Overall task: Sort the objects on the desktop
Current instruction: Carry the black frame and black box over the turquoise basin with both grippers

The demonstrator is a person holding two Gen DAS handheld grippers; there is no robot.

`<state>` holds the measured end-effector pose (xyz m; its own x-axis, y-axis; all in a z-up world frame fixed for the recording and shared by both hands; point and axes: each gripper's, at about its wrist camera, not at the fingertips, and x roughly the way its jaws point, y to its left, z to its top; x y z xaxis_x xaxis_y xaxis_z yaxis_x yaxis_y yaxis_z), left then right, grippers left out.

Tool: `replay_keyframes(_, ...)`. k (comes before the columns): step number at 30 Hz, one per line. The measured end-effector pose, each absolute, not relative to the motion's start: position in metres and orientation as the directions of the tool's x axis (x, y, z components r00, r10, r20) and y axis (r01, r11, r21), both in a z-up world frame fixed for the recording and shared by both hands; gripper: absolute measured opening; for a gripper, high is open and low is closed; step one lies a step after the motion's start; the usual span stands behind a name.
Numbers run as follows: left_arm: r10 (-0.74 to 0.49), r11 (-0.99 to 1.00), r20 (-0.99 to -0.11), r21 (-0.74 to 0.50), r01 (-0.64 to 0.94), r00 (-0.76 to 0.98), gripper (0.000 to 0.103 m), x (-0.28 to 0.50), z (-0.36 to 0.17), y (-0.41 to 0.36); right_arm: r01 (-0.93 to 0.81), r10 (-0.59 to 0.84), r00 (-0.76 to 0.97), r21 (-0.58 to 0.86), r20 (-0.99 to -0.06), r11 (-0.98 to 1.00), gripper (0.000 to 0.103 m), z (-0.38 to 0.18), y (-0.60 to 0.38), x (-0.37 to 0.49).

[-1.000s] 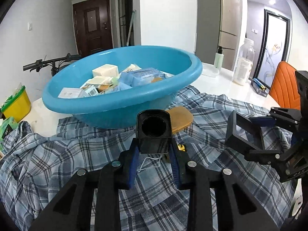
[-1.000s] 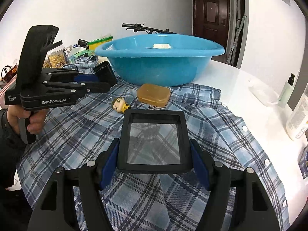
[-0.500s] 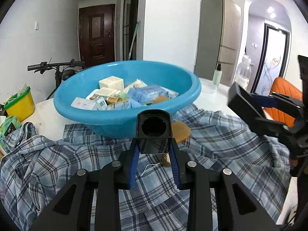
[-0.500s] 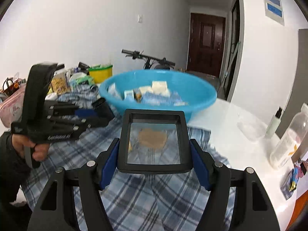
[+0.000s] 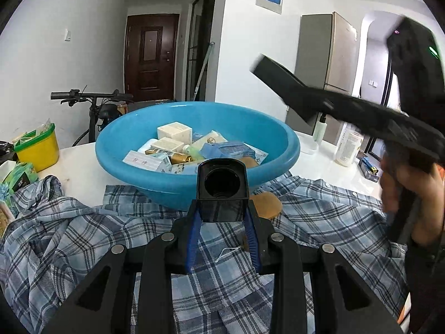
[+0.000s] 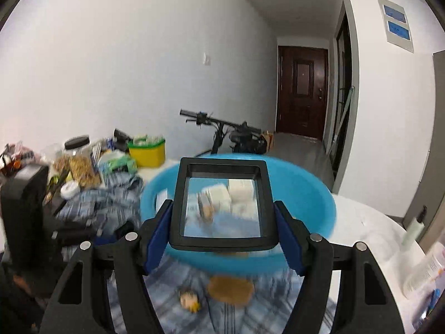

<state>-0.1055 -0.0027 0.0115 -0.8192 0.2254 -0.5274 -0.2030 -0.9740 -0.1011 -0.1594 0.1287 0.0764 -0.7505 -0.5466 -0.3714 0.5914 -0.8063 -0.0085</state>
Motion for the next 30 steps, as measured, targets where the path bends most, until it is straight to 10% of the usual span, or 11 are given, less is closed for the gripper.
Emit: replay_keyframes(30,0.086,-0.996,-0.507,-0.013,-0.092,-0.858,0.032,-0.108,0.044,-0.017,0.530,-0.512,-0.780,0.054,-0.359,-0.846,0.069,0.038,0.142,-0.214)
